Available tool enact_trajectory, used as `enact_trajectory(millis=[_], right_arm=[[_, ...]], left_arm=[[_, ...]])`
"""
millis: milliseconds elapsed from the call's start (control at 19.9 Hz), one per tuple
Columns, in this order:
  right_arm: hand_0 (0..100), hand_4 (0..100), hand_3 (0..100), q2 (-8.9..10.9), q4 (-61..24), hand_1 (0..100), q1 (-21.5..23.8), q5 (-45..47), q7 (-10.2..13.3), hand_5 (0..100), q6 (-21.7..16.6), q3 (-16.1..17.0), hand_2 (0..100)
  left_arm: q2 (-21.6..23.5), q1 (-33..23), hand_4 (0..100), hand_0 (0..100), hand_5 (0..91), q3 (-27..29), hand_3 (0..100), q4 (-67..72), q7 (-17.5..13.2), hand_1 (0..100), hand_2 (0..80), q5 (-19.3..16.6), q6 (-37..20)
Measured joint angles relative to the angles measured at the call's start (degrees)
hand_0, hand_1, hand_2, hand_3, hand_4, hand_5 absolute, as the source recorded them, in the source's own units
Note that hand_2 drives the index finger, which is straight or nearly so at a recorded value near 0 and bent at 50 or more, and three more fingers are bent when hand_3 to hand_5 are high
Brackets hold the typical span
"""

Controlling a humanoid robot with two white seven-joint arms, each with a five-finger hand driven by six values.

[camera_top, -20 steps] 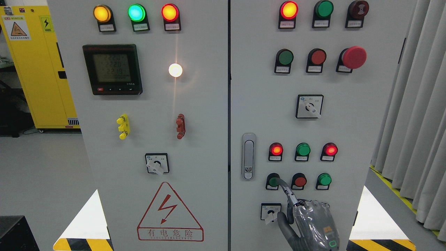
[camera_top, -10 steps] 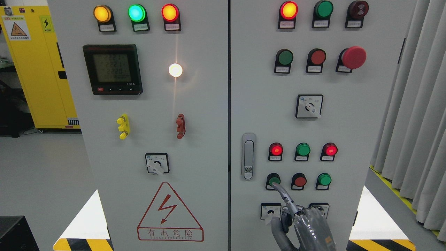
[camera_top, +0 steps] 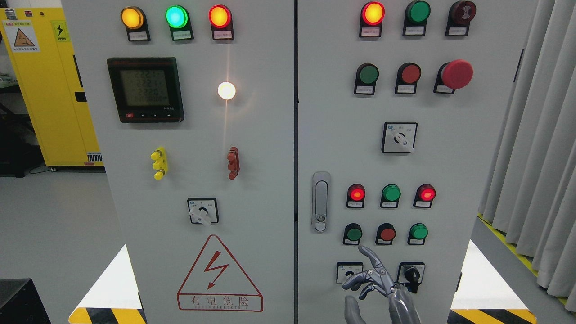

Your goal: Press green start button

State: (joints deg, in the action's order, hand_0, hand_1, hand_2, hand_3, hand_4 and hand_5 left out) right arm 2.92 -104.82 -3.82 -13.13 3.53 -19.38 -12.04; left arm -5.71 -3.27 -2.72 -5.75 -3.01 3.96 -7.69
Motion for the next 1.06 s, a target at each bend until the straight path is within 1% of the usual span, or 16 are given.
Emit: enact_trajectory(millis=[50, 101, 151, 453, 1058], right_arm=[[38, 0, 0, 0.00, -0.2, 49, 0.6, 1.6, -0.2, 0, 0.2, -0.2, 0], [37, 0, 0, 0.00, -0.4, 45, 1.1, 3.1, -0.4, 0, 0.3, -0.4, 0], [35, 0, 0, 0.00, -0.6, 44, 1.6, 4.3, -0.6, 0, 0.4, -0.6, 0], [31, 0, 0, 0.00, -1.4, 44, 3.0, 8.1, -1.6, 0, 0.4, -1.3, 0], [30, 0, 0, 0.03, -2.1, 47, 3.7, 9.7, -1.7, 0, 0.3, -2.0, 0]], left_arm=[[0.0, 0.0, 0, 12, 0.0, 0.0, 0, 0.0, 0.0, 56, 0.0, 0.0, 0.0], [0.0, 0.0, 0, 12, 0.0, 0.0, 0, 0.0, 0.0, 56, 0.0, 0.0, 0.0], [0.0, 0.0, 0, 12, 0.0, 0.0, 0, 0.0, 0.0, 56, 0.0, 0.0, 0.0], [0.0, 0.0, 0, 12, 0.0, 0.0, 0, 0.0, 0.0, 56, 0.0, 0.0, 0.0], [0.0, 0.0, 0, 12, 0.0, 0.0, 0, 0.0, 0.0, 56, 0.0, 0.0, 0.0]])
